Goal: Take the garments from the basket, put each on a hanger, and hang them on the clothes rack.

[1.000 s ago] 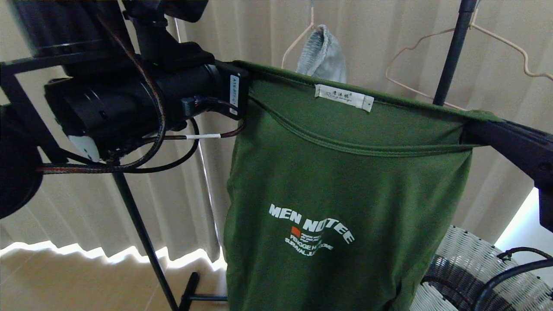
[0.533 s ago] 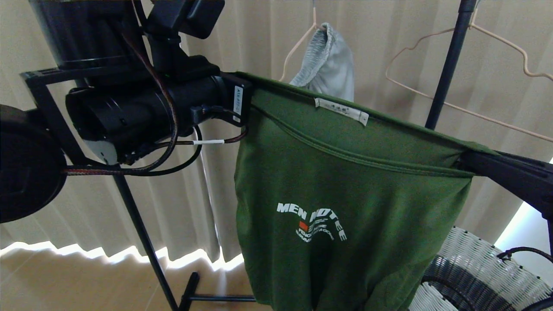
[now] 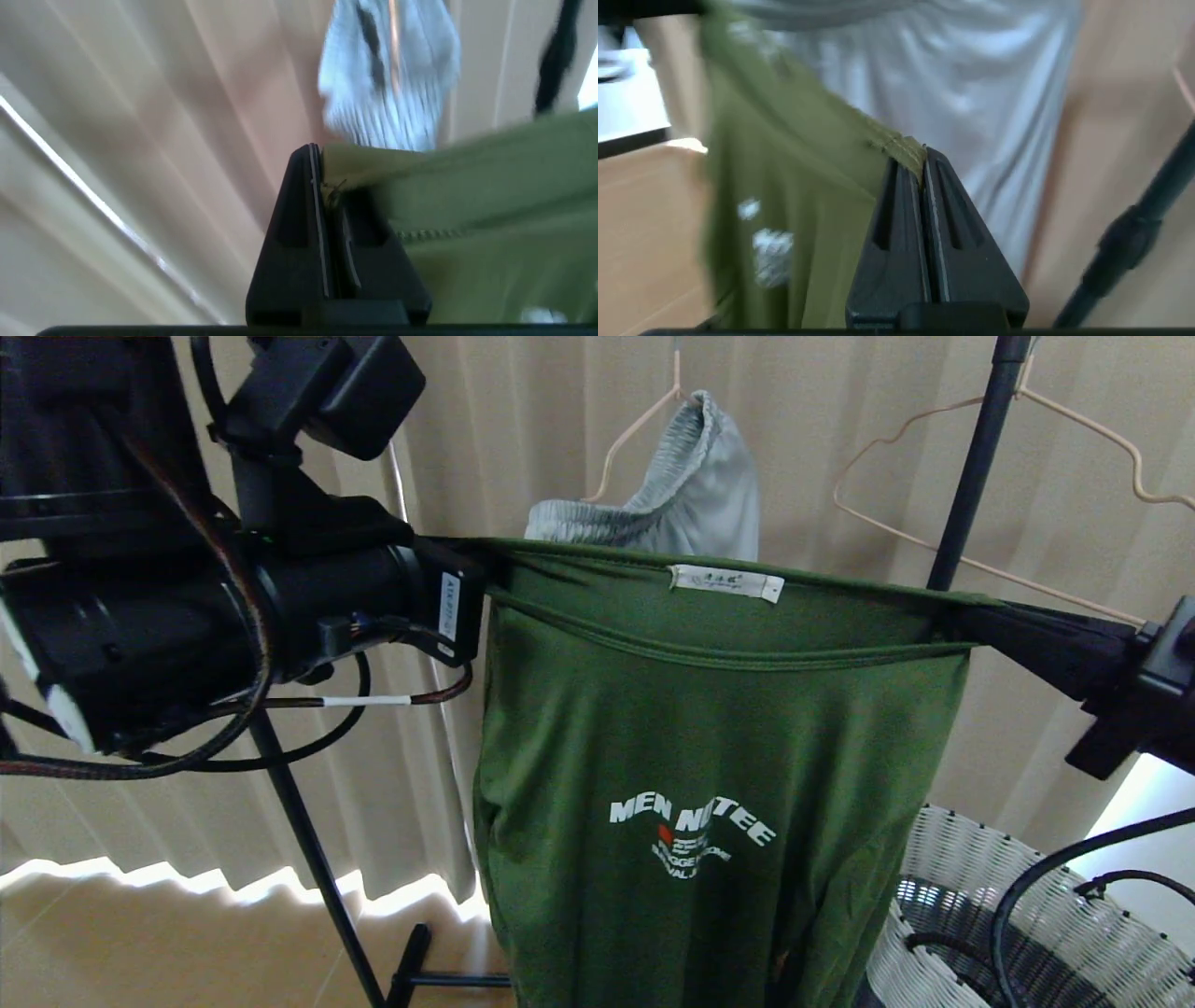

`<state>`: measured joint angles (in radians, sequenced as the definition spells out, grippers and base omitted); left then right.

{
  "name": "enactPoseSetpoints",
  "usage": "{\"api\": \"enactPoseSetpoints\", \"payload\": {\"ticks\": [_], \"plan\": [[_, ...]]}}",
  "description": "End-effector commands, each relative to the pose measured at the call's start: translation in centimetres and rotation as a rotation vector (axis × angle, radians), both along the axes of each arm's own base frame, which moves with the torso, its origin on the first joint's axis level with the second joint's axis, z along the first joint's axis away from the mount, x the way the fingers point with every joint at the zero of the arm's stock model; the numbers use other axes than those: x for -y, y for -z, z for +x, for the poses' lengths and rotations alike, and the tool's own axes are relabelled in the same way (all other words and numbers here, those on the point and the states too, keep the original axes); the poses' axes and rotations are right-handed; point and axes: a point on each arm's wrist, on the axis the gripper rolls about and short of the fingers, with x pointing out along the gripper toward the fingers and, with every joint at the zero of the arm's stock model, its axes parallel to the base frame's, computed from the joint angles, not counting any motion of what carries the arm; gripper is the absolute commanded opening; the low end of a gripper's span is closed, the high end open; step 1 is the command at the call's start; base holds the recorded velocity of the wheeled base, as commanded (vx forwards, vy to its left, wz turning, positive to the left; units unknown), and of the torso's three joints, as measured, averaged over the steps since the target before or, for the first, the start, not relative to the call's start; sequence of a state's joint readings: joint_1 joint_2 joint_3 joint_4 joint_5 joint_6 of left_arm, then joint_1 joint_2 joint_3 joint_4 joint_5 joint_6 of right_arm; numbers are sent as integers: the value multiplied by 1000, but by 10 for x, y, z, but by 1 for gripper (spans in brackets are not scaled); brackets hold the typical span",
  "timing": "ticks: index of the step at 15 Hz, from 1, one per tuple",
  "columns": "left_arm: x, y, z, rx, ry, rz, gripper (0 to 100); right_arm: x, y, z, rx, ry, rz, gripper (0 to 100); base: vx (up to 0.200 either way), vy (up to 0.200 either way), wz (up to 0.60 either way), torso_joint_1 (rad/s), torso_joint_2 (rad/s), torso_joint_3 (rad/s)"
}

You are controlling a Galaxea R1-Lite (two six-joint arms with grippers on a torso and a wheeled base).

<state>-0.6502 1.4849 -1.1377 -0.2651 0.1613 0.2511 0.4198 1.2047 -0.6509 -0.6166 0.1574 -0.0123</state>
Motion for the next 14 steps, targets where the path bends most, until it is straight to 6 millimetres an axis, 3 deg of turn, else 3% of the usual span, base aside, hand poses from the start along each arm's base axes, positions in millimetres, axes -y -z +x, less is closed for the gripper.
{"api": "enactPoseSetpoints", "payload": {"ticks": [1, 6, 14], "plan": [[-17, -13, -24, 30, 8, -23, 0, -10, 2, 27, -36, 45, -14, 0, 0, 0, 0, 0, 0, 0], [-36, 5, -54, 1, 127, -12, 0, -21, -2, 50, -9, 84, 5, 0, 0, 0, 0, 0, 0, 0], [-39, 8, -59, 1, 149, -14, 0, -22, 0, 49, -13, 89, 2, 0, 0, 0, 0, 0, 0, 0]]}}
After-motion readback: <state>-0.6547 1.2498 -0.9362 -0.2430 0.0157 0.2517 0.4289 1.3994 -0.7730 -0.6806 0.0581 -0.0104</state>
